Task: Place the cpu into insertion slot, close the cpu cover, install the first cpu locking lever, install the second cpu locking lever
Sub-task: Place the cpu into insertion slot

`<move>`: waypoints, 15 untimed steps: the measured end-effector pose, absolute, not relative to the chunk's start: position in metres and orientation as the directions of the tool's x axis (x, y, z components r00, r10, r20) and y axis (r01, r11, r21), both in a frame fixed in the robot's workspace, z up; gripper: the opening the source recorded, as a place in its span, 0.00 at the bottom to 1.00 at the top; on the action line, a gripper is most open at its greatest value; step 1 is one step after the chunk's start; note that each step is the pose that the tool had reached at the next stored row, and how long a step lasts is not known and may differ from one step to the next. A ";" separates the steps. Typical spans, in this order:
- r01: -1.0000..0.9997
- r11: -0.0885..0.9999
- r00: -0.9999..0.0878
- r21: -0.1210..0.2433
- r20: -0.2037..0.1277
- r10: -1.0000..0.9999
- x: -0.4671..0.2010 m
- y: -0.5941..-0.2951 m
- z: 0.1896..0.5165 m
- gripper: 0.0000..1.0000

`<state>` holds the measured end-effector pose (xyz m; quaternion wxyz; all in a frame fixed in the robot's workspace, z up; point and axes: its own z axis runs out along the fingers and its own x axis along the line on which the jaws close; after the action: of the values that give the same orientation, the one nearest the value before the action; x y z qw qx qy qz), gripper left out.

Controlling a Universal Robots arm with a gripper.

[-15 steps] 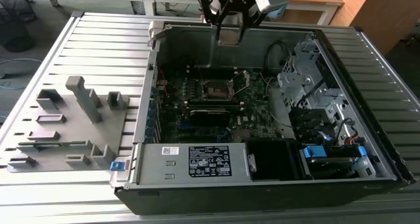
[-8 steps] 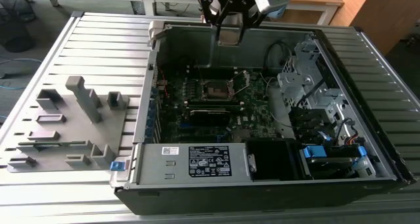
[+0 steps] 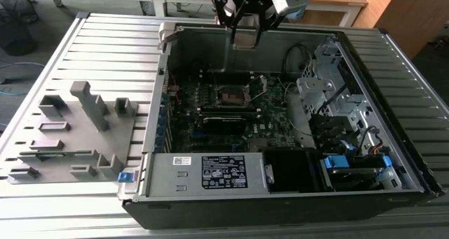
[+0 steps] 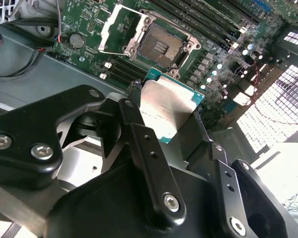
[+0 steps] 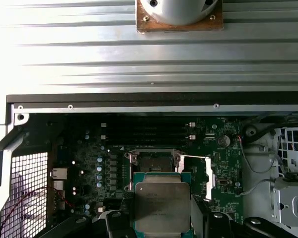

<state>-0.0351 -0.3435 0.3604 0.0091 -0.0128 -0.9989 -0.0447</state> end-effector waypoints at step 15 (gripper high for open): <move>0.026 0.996 -1.000 0.089 0.019 0.025 -0.035 -0.344 0.358 0.54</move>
<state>-0.0351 -0.3435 0.3579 0.0091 -0.0128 -0.9989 -0.0447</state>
